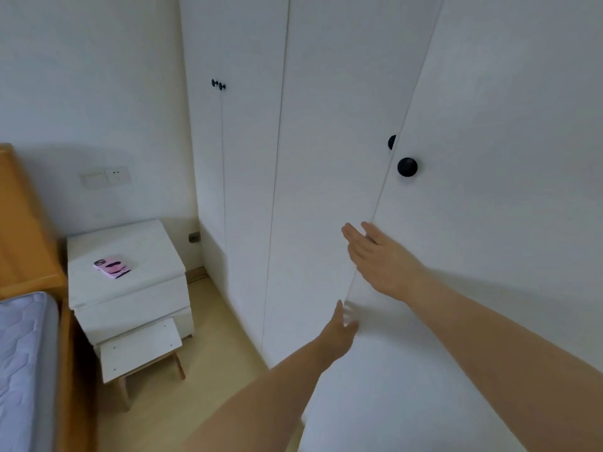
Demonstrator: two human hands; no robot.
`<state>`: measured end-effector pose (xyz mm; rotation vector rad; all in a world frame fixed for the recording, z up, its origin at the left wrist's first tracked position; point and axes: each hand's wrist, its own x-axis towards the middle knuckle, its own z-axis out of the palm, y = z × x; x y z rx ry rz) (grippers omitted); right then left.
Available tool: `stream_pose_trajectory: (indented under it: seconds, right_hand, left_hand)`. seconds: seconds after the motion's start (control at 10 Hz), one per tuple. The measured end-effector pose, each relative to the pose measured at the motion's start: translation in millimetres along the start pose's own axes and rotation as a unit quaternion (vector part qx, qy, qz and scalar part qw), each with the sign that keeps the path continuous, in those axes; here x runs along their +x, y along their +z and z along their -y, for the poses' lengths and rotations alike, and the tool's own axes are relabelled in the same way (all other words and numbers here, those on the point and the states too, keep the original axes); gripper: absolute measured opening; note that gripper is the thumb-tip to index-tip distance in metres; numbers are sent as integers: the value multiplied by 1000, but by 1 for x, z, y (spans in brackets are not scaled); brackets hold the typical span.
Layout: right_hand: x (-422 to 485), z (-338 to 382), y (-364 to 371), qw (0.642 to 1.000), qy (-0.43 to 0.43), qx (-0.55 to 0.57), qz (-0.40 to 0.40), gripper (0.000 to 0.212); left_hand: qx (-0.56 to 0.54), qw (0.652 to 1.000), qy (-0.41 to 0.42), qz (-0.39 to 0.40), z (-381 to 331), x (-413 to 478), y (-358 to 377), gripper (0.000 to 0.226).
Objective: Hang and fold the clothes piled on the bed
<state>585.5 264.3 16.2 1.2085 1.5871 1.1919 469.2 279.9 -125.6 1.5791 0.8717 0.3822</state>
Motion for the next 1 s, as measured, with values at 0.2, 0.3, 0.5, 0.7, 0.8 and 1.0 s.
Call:
stream_pose_trajectory:
  seconds: [0.2,0.3,0.5,0.7,0.8,1.0]
  right_hand:
    - [13,-2,31,1000,24,4,1,62]
    - [14,-5,48,999,43,12,13,65]
    - [17,-10,72,998,49,15,32,65]
    - [21,-11,79,998,49,30,36,66]
    - [19,-13,75,997,42,41,41,66]
    - [16,-15,56,980,85,173,42,63]
  left_hand:
    - [-63,997,-2,-44,-22,61,26,78]
    - [-34,997,23,-61,-33,74,35,76]
    - [-21,996,18,-81,-44,99,55,75]
    - [-13,994,14,-106,-38,112,69,72]
    - [-1,996,19,-93,-38,108,62,74]
    - [130,981,49,-132,-39,90,15,68]
